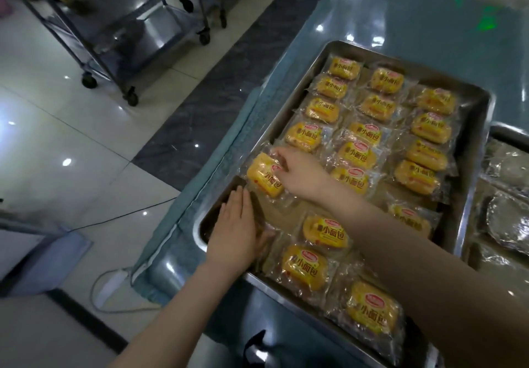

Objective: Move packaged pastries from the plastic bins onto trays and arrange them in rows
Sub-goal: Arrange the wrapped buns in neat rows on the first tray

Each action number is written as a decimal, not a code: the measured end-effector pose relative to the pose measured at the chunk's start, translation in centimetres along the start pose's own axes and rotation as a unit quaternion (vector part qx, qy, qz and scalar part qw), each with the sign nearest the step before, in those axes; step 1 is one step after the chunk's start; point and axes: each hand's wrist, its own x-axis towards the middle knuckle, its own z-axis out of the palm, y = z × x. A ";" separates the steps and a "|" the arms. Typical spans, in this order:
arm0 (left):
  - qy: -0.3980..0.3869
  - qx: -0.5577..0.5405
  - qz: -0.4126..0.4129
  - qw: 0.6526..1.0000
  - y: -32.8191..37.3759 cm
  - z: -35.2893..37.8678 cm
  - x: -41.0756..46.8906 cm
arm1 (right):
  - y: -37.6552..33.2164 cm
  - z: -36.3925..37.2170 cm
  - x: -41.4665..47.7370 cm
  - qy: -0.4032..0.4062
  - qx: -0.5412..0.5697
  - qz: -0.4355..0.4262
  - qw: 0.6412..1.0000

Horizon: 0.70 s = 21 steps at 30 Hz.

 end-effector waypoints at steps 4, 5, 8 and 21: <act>0.035 -0.009 0.005 0.999 -0.1 0.5 -0.4 | 0.1 1.2 -0.8 -0.057 -0.094 -0.018 0.994; 0.041 -0.010 0.003 0.999 -0.1 0.6 -0.4 | 0.2 1.5 -1.2 -0.058 -0.111 -0.027 0.992; 0.050 -0.012 0.013 0.999 -0.1 0.5 -0.3 | 0.6 1.7 -2.4 0.002 -0.129 -0.056 0.990; 0.022 0.086 0.143 0.986 0.3 0.1 0.6 | 3.4 3.9 -14.3 0.167 -0.090 0.032 0.981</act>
